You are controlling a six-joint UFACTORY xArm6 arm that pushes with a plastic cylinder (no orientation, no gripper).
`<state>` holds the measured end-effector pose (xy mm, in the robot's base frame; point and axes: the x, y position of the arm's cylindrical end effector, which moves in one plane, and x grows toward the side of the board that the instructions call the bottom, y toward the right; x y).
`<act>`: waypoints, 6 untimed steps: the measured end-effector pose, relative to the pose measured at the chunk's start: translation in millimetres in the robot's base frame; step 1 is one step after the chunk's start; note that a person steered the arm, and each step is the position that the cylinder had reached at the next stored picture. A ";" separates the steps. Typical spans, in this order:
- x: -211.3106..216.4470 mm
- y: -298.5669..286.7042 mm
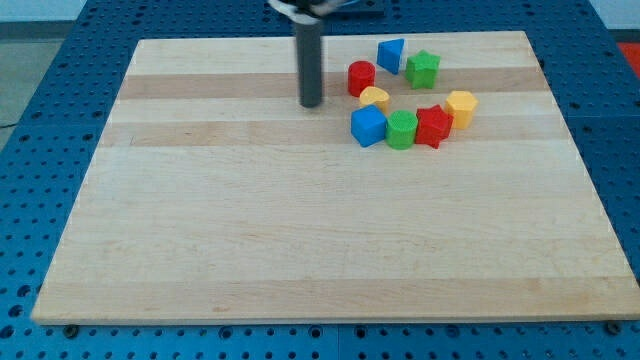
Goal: Place the blue triangle diagonal to the red circle
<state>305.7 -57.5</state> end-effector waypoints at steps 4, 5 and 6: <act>-79.0 182.7; -56.8 151.5; -56.8 108.5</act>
